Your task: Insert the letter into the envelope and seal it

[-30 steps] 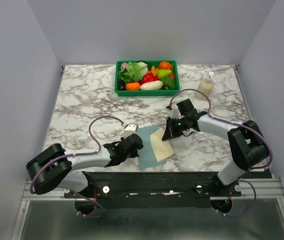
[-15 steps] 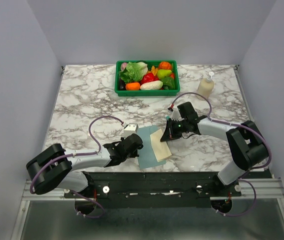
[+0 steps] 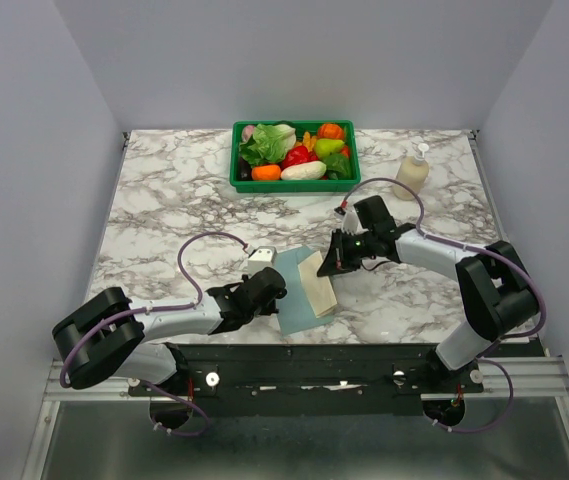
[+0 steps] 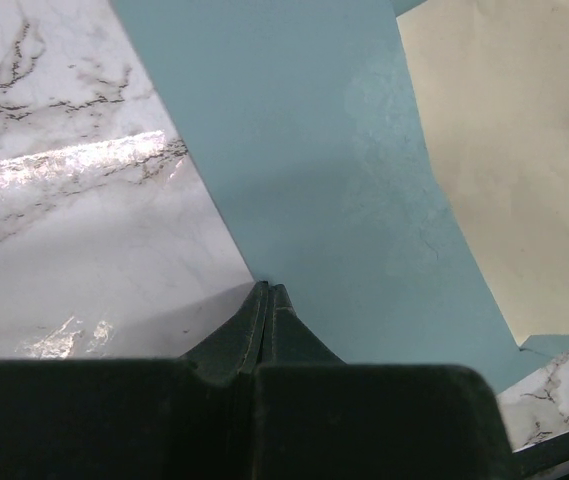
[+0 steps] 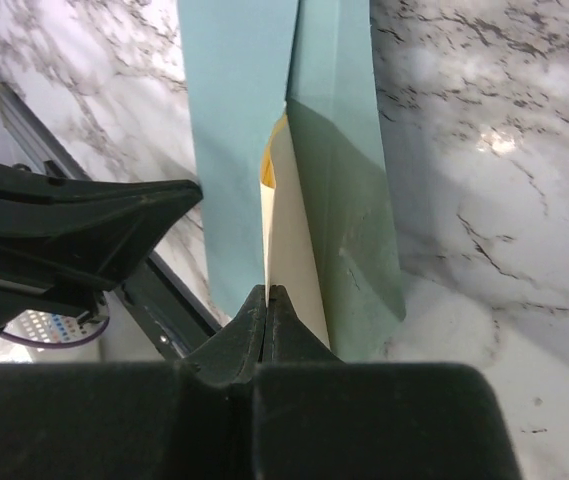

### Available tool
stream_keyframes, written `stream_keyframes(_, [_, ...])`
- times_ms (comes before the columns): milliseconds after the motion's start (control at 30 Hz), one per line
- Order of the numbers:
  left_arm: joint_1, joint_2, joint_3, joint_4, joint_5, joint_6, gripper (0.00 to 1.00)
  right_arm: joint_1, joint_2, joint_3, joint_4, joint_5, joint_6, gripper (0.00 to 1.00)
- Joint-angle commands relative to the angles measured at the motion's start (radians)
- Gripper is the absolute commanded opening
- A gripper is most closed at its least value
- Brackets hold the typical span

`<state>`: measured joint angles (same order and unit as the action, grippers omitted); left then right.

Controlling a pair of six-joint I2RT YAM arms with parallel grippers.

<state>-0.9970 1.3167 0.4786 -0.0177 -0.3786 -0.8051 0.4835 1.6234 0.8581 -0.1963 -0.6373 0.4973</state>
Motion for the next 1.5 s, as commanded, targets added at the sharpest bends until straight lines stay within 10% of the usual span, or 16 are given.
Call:
stream_keyframes(0, [-0.002,0.021,-0.040,-0.057,0.007,-0.003,0.00,0.006,0.013,0.044,-0.051,-0.062,0.033,0.01])
stream_keyframes(1467, [-0.002,0.061,-0.063,-0.018,0.037,-0.011,0.00,0.006,-0.042,-0.062,0.020,0.153,0.107,0.01])
